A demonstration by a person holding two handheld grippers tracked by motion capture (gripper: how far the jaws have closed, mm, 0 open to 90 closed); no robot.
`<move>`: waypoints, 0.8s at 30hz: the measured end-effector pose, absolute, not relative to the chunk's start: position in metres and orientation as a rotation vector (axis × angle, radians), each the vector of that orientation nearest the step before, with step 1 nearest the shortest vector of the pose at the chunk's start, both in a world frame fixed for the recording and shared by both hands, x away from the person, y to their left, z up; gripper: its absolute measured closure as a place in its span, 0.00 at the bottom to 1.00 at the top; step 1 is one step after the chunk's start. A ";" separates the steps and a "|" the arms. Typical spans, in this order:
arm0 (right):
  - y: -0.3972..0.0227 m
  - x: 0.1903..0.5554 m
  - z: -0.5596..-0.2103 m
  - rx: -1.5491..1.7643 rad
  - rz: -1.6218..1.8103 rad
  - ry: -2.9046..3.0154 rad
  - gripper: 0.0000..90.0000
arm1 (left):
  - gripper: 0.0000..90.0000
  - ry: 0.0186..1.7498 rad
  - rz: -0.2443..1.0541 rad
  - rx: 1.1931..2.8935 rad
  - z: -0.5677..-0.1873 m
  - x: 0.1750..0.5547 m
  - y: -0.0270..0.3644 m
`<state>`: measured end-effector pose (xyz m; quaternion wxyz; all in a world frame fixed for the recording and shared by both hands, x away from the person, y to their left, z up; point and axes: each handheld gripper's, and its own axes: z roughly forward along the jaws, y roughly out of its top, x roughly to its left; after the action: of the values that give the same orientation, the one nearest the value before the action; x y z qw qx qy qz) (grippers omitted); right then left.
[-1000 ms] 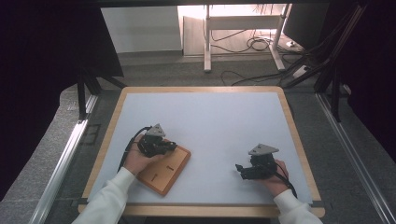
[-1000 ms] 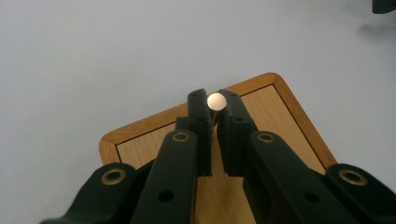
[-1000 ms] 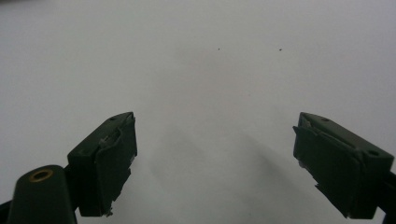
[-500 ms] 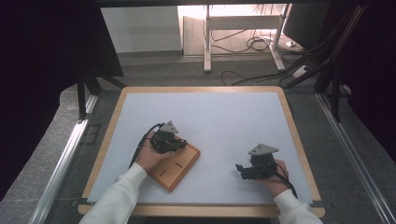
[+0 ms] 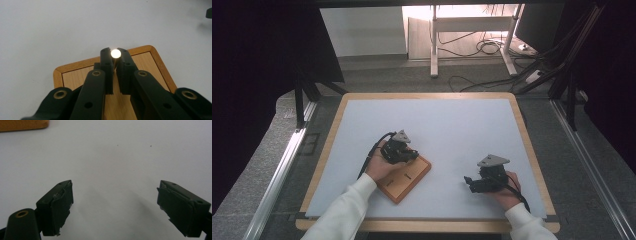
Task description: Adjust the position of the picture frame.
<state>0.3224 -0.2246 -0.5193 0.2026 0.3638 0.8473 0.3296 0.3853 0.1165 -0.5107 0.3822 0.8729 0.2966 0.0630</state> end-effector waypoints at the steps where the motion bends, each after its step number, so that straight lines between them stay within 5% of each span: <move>1: -0.225 0.322 -0.519 1.017 0.919 2.365 0.15 | 0.86 0.752 0.162 2.221 -0.510 0.384 0.118; 3: -0.225 0.322 -0.519 1.020 0.922 2.362 0.15 | 0.66 0.743 0.190 2.214 -0.507 0.379 0.125; 9: -0.226 0.321 -0.518 1.021 0.923 2.359 0.15 | 0.46 0.774 0.232 2.129 -0.495 0.364 0.164; 12: -0.225 0.321 -0.518 1.016 0.917 2.352 0.15 | 0.44 0.800 0.225 2.119 -0.494 0.359 0.180; 15: -0.226 0.321 -0.518 1.016 0.915 2.348 0.15 | 0.50 0.838 0.246 2.135 -0.495 0.353 0.194; 19: -0.226 0.321 -0.518 1.015 0.909 2.352 0.15 | 0.84 0.876 0.253 2.161 -0.497 0.345 0.209; 22: -0.225 0.321 -0.518 1.015 0.908 2.352 0.15 | 1.00 0.903 0.236 2.172 -0.500 0.342 0.217; 24: -0.225 0.321 -0.518 1.016 0.910 2.351 0.15 | 1.00 0.919 0.227 2.170 -0.504 0.341 0.222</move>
<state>0.3208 -0.2251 -0.5180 0.2101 0.3655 0.8457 0.3273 0.3407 0.2219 -0.5043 0.3776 0.8488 0.3593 0.0887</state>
